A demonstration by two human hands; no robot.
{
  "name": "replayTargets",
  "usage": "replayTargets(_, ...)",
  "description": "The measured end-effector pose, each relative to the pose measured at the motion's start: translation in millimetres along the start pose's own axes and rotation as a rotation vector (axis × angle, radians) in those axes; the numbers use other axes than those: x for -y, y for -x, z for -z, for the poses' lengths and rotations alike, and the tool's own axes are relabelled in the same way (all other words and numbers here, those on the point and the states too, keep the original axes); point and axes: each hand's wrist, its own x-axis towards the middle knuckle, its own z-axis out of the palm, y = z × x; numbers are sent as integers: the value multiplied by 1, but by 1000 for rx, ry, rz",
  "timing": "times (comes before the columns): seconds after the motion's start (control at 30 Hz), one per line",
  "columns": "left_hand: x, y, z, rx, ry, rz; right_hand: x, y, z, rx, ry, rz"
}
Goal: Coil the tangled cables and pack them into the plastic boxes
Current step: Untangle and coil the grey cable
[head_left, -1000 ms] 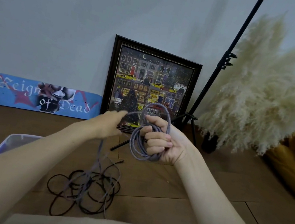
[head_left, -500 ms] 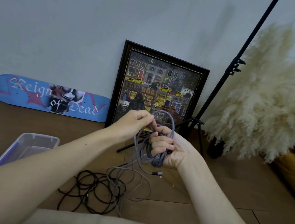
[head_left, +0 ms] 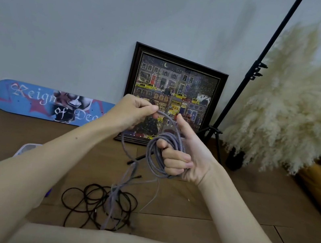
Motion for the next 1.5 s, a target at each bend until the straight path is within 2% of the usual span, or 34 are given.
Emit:
replayTargets(0.13, 4, 7, 3, 76, 0, 60, 0, 3, -1, 143, 44, 45)
replayTargets(0.33, 2, 11, 1, 164, 204, 160, 0, 5, -8, 148, 25, 217)
replayTargets(0.53, 8, 21, -29, 170, 475, 242, 5, 3, -10, 250, -313, 414)
replayTargets(0.6, 7, 24, -39, 156, 551, 277, 5, 4, -11, 152, -347, 505)
replayTargets(0.67, 4, 29, -46, 149, 601, 302, 5, 4, -14, -37, -307, 605)
replayTargets(0.73, 1, 33, -52, 151, 619, 322, 6, 3, -17, -147, -316, 681)
replayTargets(1.07, 11, 50, -75, 195, 531, 411, 10, -3, -15, -374, -271, 891)
replayTargets(1.17, 17, 57, -83, 228, 569, 457, 12, -4, -13, -452, -232, 915)
replayTargets(1.27, 21, 62, -89, 262, 489, 439, 12, -4, -12, -527, -202, 910)
replayTargets(1.33, 20, 64, -89, 295, 458, 426, 10, -8, -9, -593, -111, 890)
replayTargets(1.5, 14, 60, -78, 323, 429, 443, 3, -16, -5, -802, 401, 837)
